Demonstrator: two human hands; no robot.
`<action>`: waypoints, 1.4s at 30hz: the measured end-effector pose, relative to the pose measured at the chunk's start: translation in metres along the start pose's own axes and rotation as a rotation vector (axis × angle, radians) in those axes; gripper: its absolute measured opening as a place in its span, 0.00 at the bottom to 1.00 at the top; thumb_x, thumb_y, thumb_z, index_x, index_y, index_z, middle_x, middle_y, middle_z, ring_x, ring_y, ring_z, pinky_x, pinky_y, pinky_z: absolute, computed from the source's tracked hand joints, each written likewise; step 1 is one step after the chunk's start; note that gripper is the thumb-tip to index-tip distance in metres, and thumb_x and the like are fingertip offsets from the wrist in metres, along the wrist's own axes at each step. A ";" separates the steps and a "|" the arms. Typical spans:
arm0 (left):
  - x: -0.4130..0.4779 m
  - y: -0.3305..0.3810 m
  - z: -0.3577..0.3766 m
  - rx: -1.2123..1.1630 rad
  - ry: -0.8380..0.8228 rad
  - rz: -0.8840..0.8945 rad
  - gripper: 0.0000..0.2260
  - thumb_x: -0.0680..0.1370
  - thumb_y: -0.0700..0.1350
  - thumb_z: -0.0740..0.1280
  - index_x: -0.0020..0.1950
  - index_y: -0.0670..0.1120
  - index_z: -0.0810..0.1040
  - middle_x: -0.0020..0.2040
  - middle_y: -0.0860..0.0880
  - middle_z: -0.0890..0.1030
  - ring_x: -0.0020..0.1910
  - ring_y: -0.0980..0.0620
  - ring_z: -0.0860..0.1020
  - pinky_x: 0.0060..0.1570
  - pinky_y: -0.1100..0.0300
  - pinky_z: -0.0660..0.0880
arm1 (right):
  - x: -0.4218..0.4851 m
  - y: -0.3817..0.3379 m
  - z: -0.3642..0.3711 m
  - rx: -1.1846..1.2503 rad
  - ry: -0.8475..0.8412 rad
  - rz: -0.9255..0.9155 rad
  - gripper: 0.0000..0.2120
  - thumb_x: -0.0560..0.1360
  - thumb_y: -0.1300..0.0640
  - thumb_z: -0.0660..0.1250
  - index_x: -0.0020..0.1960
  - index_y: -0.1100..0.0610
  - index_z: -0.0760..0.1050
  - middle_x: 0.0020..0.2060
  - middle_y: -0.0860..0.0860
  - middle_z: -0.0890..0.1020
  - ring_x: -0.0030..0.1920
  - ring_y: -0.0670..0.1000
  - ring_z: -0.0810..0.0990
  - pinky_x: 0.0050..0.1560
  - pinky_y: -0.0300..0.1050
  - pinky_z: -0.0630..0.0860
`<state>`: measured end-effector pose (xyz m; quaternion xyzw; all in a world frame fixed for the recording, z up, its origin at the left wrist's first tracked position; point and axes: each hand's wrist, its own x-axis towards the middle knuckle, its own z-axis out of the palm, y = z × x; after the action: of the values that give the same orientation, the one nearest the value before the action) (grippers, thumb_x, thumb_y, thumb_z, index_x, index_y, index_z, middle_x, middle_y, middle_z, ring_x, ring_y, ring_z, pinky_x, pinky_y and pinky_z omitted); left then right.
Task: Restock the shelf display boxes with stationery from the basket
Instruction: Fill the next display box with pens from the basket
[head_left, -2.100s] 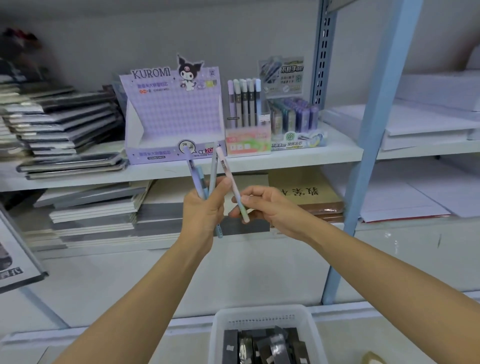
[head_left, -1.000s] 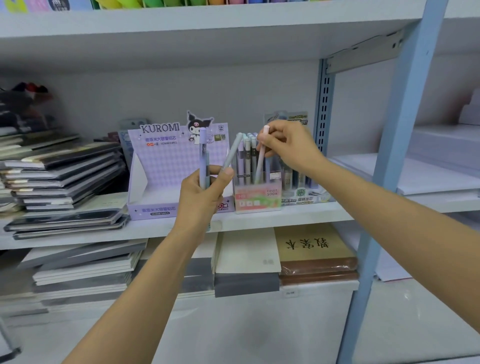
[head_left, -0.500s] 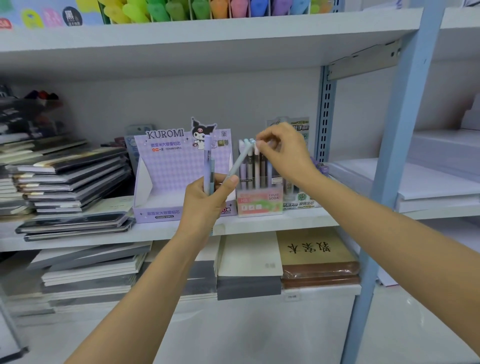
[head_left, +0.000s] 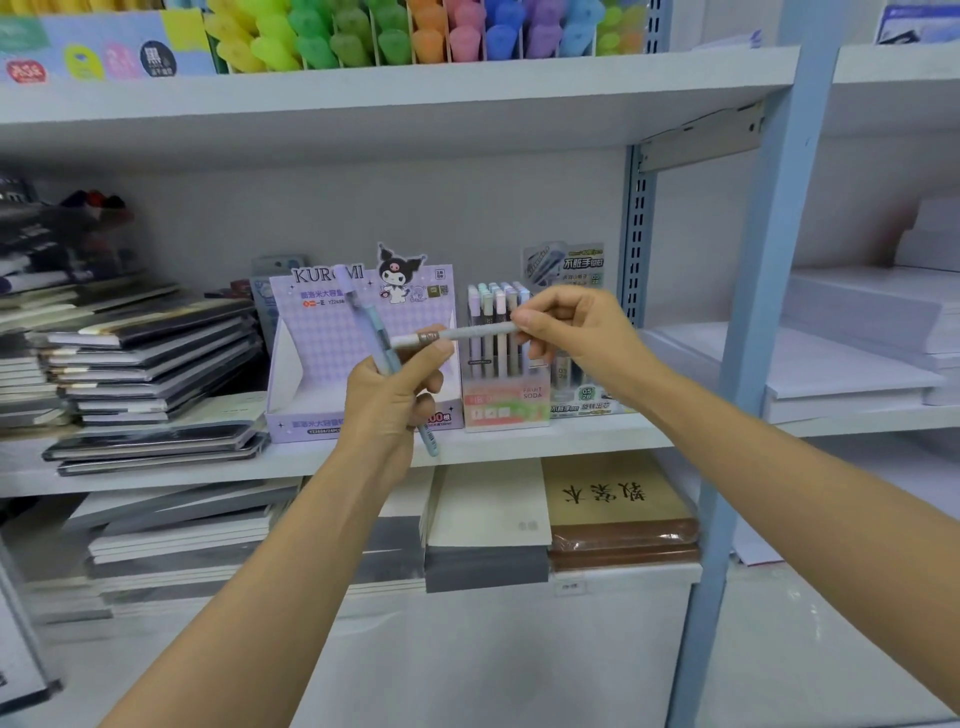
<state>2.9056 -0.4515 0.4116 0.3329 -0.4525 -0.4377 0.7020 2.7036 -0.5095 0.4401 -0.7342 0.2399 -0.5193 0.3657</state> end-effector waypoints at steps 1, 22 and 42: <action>-0.001 0.000 0.001 -0.042 0.009 -0.011 0.03 0.73 0.39 0.73 0.45 0.45 0.83 0.38 0.48 0.76 0.27 0.58 0.69 0.20 0.69 0.60 | -0.004 0.003 -0.001 -0.009 -0.062 0.019 0.02 0.75 0.62 0.70 0.47 0.58 0.81 0.37 0.53 0.84 0.34 0.48 0.81 0.35 0.35 0.78; -0.003 0.005 0.018 0.149 -0.160 -0.133 0.08 0.82 0.43 0.59 0.51 0.43 0.78 0.39 0.47 0.80 0.30 0.56 0.73 0.23 0.66 0.66 | 0.014 -0.036 -0.004 -0.163 0.201 -0.126 0.08 0.80 0.60 0.62 0.54 0.63 0.77 0.42 0.54 0.82 0.38 0.47 0.81 0.43 0.42 0.80; 0.002 -0.014 -0.002 0.300 -0.326 -0.099 0.11 0.84 0.48 0.56 0.52 0.46 0.77 0.28 0.54 0.64 0.25 0.56 0.63 0.28 0.65 0.67 | 0.035 0.013 -0.005 -0.541 0.138 -0.061 0.06 0.80 0.56 0.63 0.52 0.58 0.76 0.40 0.52 0.83 0.39 0.48 0.83 0.42 0.43 0.81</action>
<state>2.9031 -0.4592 0.3995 0.3802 -0.6030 -0.4473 0.5402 2.7109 -0.5448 0.4513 -0.7749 0.3719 -0.4960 0.1236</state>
